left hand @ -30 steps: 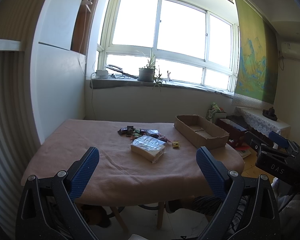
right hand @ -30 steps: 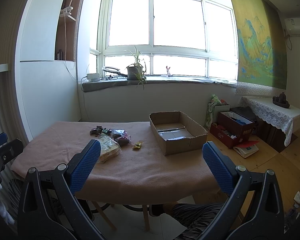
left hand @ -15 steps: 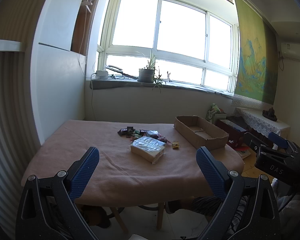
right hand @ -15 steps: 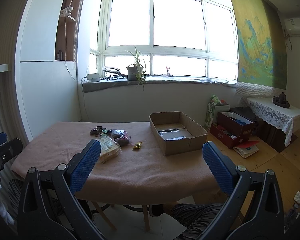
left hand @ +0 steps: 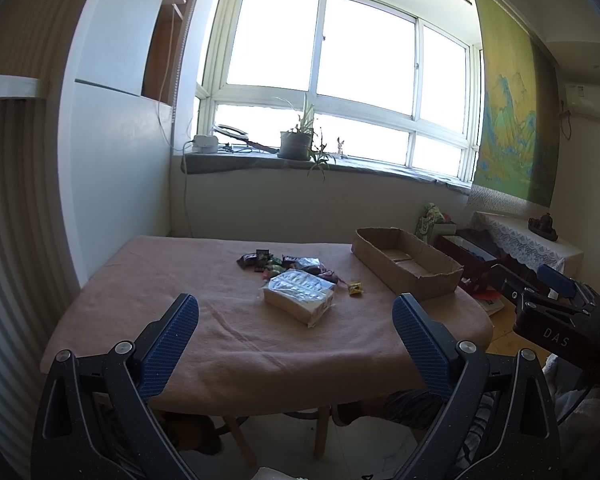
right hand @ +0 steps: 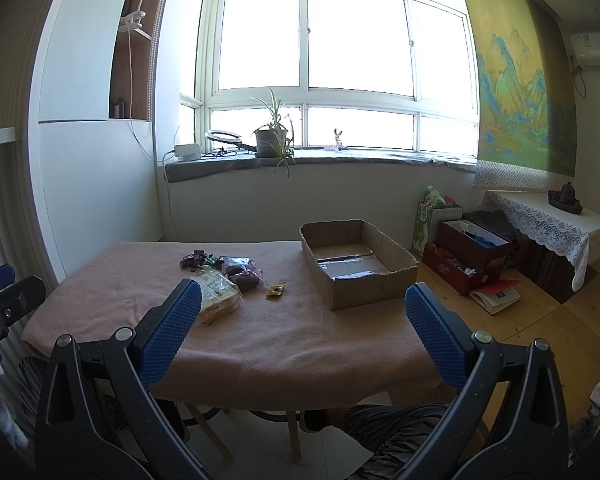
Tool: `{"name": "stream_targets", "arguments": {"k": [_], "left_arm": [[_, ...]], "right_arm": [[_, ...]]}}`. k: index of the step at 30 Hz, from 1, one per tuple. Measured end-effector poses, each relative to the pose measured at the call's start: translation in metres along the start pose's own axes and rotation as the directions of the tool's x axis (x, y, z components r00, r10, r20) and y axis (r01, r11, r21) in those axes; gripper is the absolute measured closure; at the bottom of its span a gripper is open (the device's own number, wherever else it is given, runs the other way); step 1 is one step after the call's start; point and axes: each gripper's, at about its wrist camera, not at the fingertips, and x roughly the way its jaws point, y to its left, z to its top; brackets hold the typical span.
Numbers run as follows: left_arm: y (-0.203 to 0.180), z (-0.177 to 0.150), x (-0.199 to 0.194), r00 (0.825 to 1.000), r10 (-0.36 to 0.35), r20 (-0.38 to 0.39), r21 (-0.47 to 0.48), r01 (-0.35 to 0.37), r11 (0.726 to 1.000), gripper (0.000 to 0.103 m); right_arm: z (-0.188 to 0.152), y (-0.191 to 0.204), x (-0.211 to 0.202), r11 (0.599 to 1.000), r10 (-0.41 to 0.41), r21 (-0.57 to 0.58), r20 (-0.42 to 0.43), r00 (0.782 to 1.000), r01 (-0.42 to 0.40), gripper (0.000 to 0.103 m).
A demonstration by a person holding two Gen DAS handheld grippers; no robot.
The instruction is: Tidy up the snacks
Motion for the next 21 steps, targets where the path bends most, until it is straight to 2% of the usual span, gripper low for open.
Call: {"name": "stream_targets", "arguments": {"k": [7, 13, 16, 21], "left_arm": [[0.014, 0.005, 0.036, 0.998, -0.009, -0.066, -0.034, 0.007, 0.999, 0.005], [0.029, 0.002, 0.076, 0.990, -0.037, -0.140, -0.079, 0.026, 0.997, 0.006], [0.038, -0.001, 0.099, 0.981, -0.061, -0.184, -0.117, 0.040, 0.992, 0.008], [0.047, -0.010, 0.136, 0.957, -0.125, -0.263, -0.192, 0.075, 0.979, 0.010]], "right_arm": [[0.006, -0.002, 0.036, 0.999, 0.042, 0.008, -0.036, 0.998, -0.041, 0.000], [0.011, 0.007, 0.089, 0.990, 0.139, 0.007, -0.113, 0.984, -0.139, 0.000], [0.009, 0.012, 0.120, 0.975, 0.222, 0.023, -0.168, 0.960, -0.222, 0.000], [0.004, 0.020, 0.181, 0.926, 0.375, 0.091, -0.293, 0.879, -0.365, 0.000]]}}
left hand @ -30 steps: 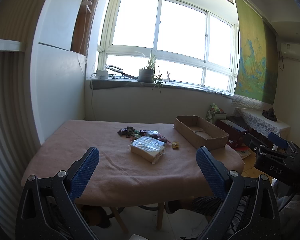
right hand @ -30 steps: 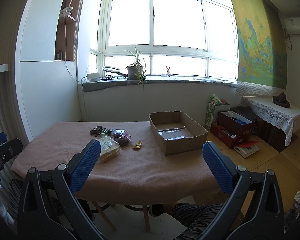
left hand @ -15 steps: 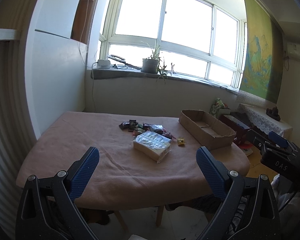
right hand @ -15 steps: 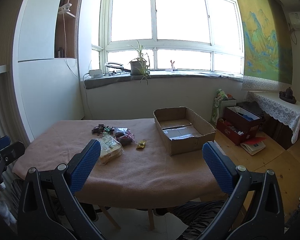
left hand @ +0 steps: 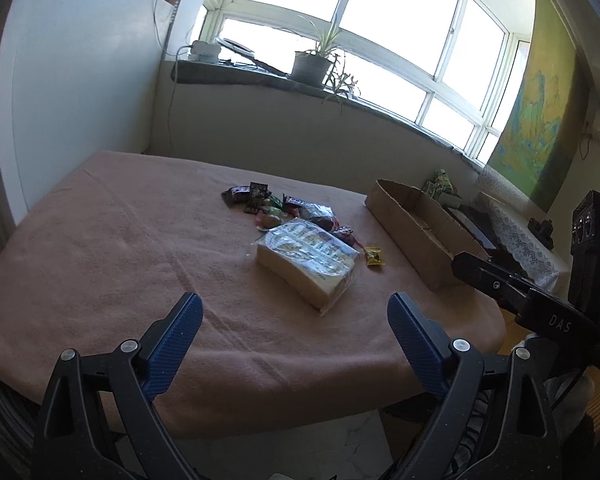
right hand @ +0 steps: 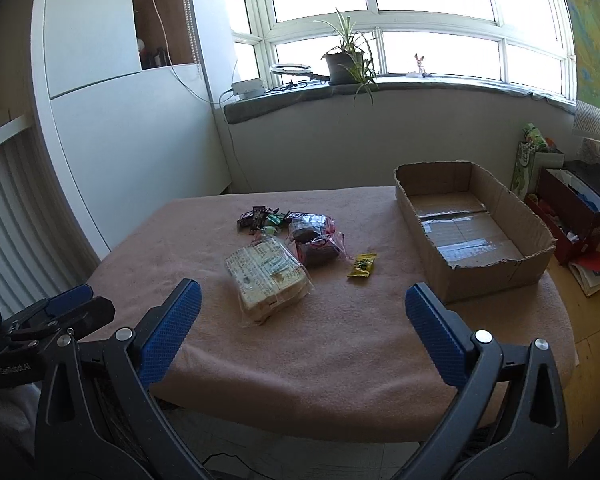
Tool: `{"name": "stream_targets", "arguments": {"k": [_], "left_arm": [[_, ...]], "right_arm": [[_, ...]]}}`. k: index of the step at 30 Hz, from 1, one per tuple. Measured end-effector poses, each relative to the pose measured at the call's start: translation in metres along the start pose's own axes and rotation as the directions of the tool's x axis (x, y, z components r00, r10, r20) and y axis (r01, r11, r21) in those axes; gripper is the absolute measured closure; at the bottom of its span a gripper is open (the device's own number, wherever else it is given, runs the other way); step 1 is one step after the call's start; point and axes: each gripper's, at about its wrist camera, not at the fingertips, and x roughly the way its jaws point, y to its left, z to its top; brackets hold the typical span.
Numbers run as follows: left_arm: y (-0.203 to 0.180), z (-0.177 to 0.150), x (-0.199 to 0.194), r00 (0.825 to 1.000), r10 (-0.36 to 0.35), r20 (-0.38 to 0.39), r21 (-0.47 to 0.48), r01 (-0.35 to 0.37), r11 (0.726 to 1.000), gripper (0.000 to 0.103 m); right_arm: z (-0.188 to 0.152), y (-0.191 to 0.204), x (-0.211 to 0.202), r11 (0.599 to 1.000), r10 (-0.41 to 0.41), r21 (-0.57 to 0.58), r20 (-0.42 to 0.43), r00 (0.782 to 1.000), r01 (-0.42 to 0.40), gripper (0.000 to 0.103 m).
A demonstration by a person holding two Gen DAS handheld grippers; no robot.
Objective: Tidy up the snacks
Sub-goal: 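Move the right gripper to the plastic-wrapped bread loaf and grasp it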
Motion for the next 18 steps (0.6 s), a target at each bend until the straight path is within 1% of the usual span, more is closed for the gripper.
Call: {"name": "stream_targets", "arguments": {"k": [2, 4, 5, 7, 10, 12, 13, 15, 17, 18], "left_arm": [[0.005, 0.001, 0.015, 0.999, -0.028, -0.038, -0.034, 0.026, 0.999, 0.010], [0.011, 0.004, 0.031, 0.995, -0.059, -0.079, -0.071, 0.053, 0.996, 0.018], [0.014, 0.005, 0.039, 0.992, -0.077, -0.099, -0.090, 0.068, 0.994, 0.019], [0.017, 0.008, 0.053, 0.986, -0.103, -0.129, -0.113, 0.089, 0.990, 0.026], [0.017, 0.010, 0.069, 0.981, -0.116, -0.153, -0.120, 0.098, 0.988, 0.027], [0.019, 0.011, 0.080, 0.974, -0.144, -0.177, -0.147, 0.119, 0.982, 0.027], [0.020, 0.011, 0.085, 0.971, -0.152, -0.186, -0.160, 0.123, 0.979, 0.027], [0.022, 0.012, 0.094, 0.969, -0.151, -0.197, -0.171, 0.117, 0.978, 0.027], [0.023, 0.013, 0.101, 0.966, -0.148, -0.210, -0.175, 0.112, 0.978, 0.027], [0.022, 0.013, 0.104, 0.965, -0.151, -0.216, -0.177, 0.113, 0.978, 0.027]], "right_arm": [[0.005, -0.005, 0.024, 0.998, 0.056, 0.011, -0.055, 0.997, -0.056, 0.000], [0.009, -0.008, 0.047, 0.995, 0.104, 0.022, -0.106, 0.989, -0.102, 0.000], [0.011, -0.009, 0.059, 0.992, 0.125, 0.028, -0.132, 0.983, -0.123, 0.000], [0.014, -0.013, 0.082, 0.985, 0.173, 0.046, -0.184, 0.968, -0.167, 0.000], [0.018, -0.016, 0.115, 0.979, 0.205, 0.068, -0.253, 0.945, -0.194, 0.001], [0.020, -0.017, 0.133, 0.977, 0.212, 0.064, -0.289, 0.934, -0.202, 0.004], [0.021, -0.017, 0.140, 0.976, 0.219, 0.065, -0.304, 0.927, -0.209, 0.004], [0.024, -0.018, 0.156, 0.971, 0.238, 0.075, -0.334, 0.912, -0.225, 0.005], [0.026, -0.017, 0.168, 0.967, 0.253, 0.077, -0.356, 0.899, -0.241, 0.008], [0.027, -0.016, 0.173, 0.966, 0.256, 0.070, -0.370, 0.893, -0.248, 0.013]]}}
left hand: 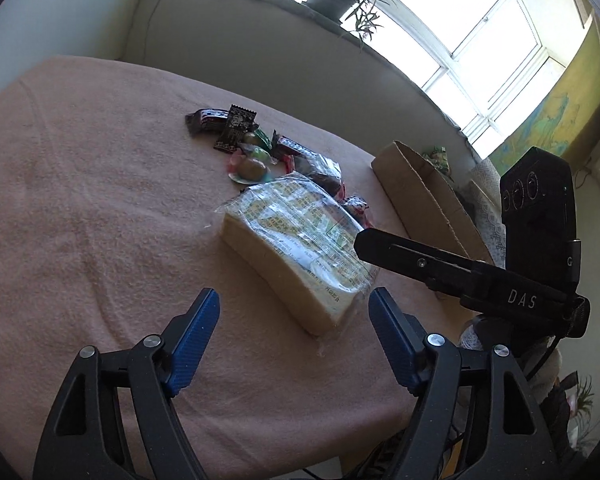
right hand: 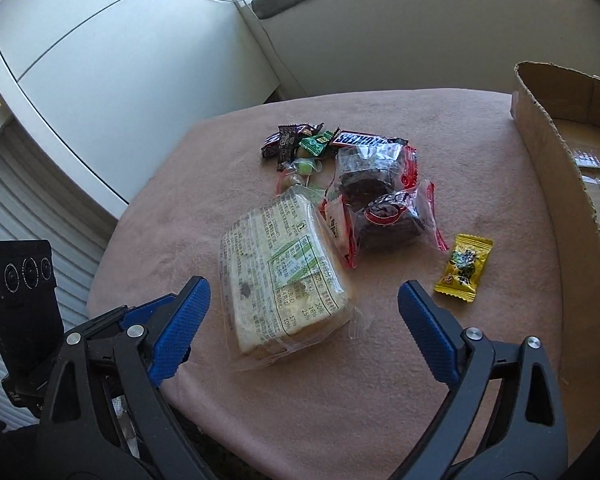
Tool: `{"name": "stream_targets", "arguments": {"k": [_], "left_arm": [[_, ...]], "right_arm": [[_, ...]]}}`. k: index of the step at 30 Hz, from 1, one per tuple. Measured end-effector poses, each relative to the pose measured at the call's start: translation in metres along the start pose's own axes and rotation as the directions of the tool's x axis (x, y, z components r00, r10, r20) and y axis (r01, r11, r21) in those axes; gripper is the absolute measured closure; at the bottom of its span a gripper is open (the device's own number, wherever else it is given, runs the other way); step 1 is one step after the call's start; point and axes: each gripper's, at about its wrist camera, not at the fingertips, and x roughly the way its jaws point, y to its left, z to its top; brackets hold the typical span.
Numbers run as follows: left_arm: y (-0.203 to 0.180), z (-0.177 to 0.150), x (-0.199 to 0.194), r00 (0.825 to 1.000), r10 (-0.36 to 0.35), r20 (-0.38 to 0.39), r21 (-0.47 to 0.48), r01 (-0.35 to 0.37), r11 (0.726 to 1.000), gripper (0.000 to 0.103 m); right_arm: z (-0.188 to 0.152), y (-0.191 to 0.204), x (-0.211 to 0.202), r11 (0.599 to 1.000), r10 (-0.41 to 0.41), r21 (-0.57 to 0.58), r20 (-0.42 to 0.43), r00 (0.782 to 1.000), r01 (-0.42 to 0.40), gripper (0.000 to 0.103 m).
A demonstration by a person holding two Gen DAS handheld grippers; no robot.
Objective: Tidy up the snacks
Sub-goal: 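Move the right gripper to the plastic-wrapped bread loaf and grasp it, then carry the bread loaf into the cardboard box and open the right gripper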
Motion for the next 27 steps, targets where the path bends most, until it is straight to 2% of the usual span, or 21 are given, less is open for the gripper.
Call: {"name": "stream_targets", "arguments": {"k": [5, 7, 12, 15, 19, 27], "left_arm": [[-0.007, 0.004, 0.012, 1.000, 0.001, -0.021, 0.028, 0.000, 1.000, 0.028], [-0.009, 0.005, 0.017, 1.000, -0.002, -0.028, 0.035, 0.003, 0.999, 0.033], [-0.012, 0.005, 0.025, 0.999, 0.003, -0.038, 0.046, -0.001, 0.999, 0.035], [-0.014, 0.006, 0.026, 0.999, 0.004, -0.035, 0.058, -0.002, 0.998, 0.035], [-0.019, 0.006, 0.025, 1.000, 0.021, -0.024, 0.081, -0.019, 0.997, 0.037], [-0.031, 0.007, 0.018, 0.999, 0.051, 0.006, 0.133, -0.051, 0.990, 0.037]], "right_arm": [[0.008, 0.002, 0.014, 1.000, 0.003, -0.026, -0.053, 0.999, -0.005, 0.018], [0.008, 0.002, 0.020, 0.999, 0.018, -0.028, -0.080, 0.997, -0.020, 0.024], [0.007, 0.005, 0.031, 0.998, 0.019, -0.049, -0.123, 0.992, -0.025, 0.027], [0.007, 0.007, 0.032, 0.998, 0.012, -0.057, -0.129, 0.992, -0.020, 0.029], [0.006, 0.006, 0.029, 0.998, 0.018, -0.056, -0.138, 0.990, -0.026, 0.037], [0.004, 0.014, 0.017, 0.997, -0.003, -0.075, -0.124, 0.992, -0.006, 0.041]]}}
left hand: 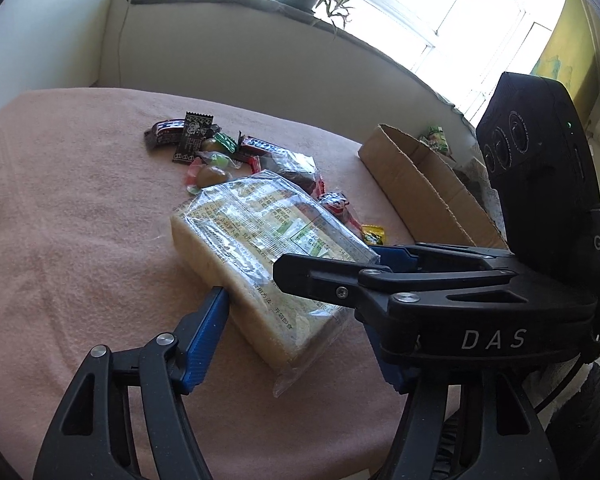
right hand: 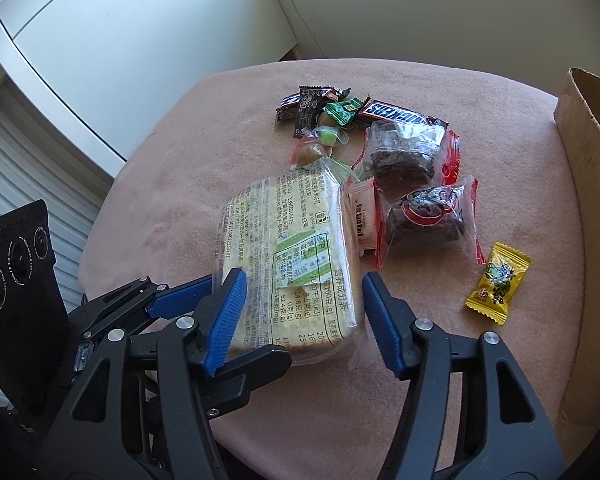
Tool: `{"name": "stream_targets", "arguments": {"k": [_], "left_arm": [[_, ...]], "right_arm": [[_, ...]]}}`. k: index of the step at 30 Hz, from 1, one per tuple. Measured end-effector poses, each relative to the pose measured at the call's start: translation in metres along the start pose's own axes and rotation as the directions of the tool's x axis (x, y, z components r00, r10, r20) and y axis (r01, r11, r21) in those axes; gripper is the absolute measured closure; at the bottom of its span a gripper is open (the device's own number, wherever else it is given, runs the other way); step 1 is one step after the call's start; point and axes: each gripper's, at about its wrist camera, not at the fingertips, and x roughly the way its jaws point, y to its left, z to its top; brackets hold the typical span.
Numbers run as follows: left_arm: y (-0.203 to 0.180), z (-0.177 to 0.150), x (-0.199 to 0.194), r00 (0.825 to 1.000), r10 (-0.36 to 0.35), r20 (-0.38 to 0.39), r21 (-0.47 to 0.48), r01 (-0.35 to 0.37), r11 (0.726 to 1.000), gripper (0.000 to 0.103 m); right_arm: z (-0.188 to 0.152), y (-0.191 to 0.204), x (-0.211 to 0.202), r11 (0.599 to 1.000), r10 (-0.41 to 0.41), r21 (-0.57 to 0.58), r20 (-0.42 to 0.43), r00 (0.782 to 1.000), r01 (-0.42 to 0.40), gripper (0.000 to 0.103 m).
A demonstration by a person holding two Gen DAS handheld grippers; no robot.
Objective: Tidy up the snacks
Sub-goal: 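Carry the bread loaf into the cardboard box and open the right gripper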
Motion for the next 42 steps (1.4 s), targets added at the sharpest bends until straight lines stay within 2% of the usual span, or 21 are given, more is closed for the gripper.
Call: {"name": "stream_targets", "arguments": {"k": [8, 17, 35, 42], "left_arm": [[-0.025, 0.014, -0.010, 0.999, -0.005, 0.041, 0.066, 0.003, 0.998, 0.036], [-0.067, 0.036, 0.006, 0.996, -0.063, 0.059, 0.146, 0.054, 0.988, 0.035], [-0.154, 0.064, 0.070, 0.985, -0.174, 0.004, 0.293, 0.166, 0.942, 0.035], [-0.182, 0.065, 0.096, 0.983, -0.181, -0.035, 0.328, 0.182, 0.927, 0.035]], "right_arm": [[0.000, -0.001, -0.033, 1.000, -0.010, -0.006, 0.062, 0.998, 0.010, 0.041], [0.002, -0.023, -0.085, 0.998, -0.060, 0.022, 0.140, 0.988, 0.058, 0.041], [-0.014, -0.110, -0.157, 0.973, -0.195, 0.169, 0.225, 0.955, 0.158, 0.041], [-0.022, -0.150, -0.168, 0.954, -0.238, 0.237, 0.222, 0.946, 0.184, 0.041]]}}
